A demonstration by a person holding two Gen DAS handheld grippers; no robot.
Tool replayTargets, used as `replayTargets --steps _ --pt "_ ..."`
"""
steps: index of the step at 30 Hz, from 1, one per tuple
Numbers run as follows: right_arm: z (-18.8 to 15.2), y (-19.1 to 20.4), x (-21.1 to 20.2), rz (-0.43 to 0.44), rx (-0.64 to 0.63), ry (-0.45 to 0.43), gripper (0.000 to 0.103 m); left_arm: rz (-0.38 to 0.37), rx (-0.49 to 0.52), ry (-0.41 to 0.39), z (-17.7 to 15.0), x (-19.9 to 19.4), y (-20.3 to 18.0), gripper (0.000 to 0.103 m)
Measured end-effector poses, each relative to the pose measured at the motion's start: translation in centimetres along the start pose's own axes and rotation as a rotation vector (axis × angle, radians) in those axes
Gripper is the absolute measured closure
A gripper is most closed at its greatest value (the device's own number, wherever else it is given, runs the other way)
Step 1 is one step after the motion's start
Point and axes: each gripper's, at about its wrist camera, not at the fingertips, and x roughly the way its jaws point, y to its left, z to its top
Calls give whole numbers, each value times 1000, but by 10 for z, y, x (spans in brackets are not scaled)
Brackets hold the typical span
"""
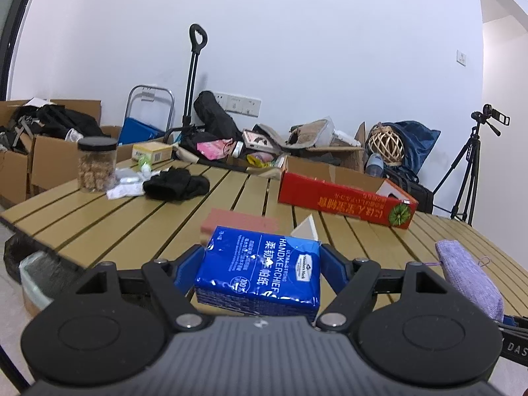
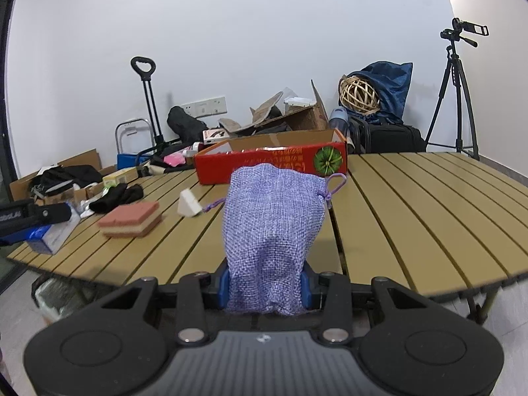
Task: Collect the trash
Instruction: 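Carry the lavender sachet and blue tissue pack down to the black bin with both grippers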
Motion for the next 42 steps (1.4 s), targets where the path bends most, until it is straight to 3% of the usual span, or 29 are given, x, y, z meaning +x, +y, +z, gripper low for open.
replayTargets --steps 8,18,26,36,42 --pt "-40 6 -36 10 -16 58 65 7 34 31 -27 -32 2 26" --pt "-98 10 -55 14 -21 207 65 25 99 161 -78 -60 2 26" --pt "-138 14 -49 11 -45 348 65 49 136 259 -110 -73 8 27" --pt "-173 -3 -29 -54 23 538 65 84 133 356 -130 -66 18 27" --pt "-175 -2 -15 -20 9 531 65 87 144 387 -137 -56 15 27"
